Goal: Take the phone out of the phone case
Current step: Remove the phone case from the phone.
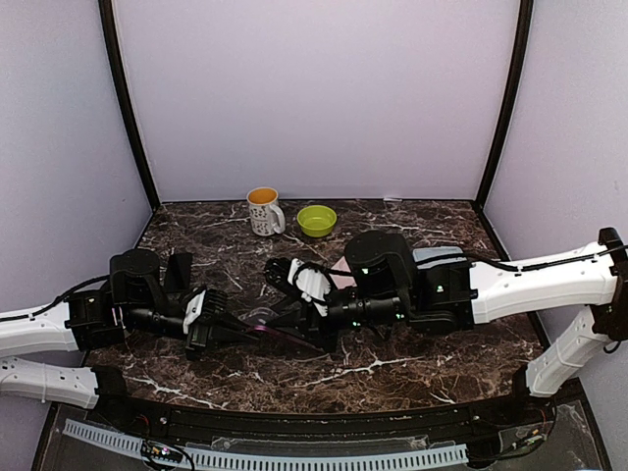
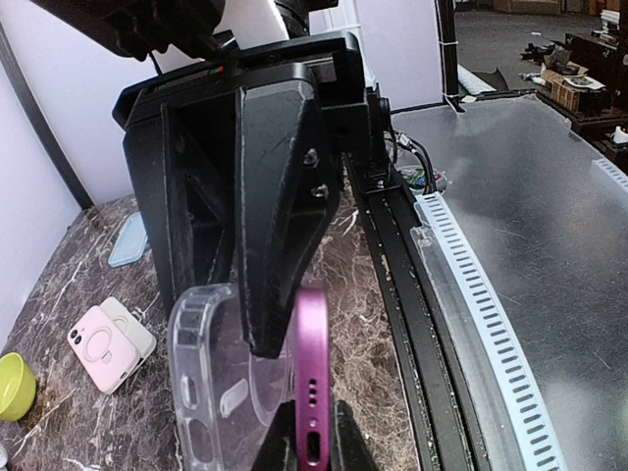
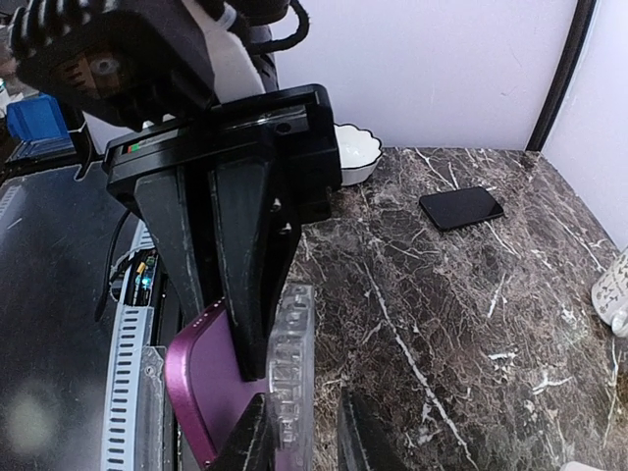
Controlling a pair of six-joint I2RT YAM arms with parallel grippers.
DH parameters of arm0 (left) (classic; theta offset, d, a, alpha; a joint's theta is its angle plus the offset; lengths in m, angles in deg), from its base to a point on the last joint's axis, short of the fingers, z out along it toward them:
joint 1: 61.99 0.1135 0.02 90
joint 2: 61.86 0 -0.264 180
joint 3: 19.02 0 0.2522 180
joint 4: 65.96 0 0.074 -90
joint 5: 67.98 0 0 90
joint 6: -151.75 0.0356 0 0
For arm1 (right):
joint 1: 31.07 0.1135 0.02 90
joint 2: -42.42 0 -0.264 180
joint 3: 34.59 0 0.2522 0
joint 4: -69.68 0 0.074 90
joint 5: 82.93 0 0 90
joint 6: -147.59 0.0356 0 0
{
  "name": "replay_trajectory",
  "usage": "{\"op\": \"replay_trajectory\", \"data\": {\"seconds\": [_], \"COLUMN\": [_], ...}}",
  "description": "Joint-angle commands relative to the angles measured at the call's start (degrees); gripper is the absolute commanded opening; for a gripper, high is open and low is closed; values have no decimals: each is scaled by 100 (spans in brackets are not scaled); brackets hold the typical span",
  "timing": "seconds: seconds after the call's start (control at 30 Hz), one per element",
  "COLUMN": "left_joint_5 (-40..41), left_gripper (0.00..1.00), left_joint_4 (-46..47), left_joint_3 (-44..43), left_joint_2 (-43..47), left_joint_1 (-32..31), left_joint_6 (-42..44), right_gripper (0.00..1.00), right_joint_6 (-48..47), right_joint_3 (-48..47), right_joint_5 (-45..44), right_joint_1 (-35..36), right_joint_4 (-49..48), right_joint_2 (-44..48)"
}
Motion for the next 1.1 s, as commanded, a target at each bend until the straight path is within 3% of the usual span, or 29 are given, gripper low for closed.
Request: {"op": "replay_trajectory", "data": {"seconds": [0.0, 0.67, 1.07], "left_joint_5": [41, 876, 1349], "left_gripper": [0, 0, 0], "left_joint_4": [640, 819, 635], "left_joint_3": [-84, -119, -397], "left_joint_2": [137, 163, 90], "left_joint_1": [1, 1, 1], "left_joint_6": [44, 79, 175], "right_gripper": [20, 5, 4], "right_joint_6": [6, 341, 356], "right_joint_3": [-36, 354, 579], "right_joint_5": [222, 419, 505], "right_joint_1": [107, 189, 262], "right_joint_4": [22, -162, -84], "right_joint_2": [6, 246, 307]}}
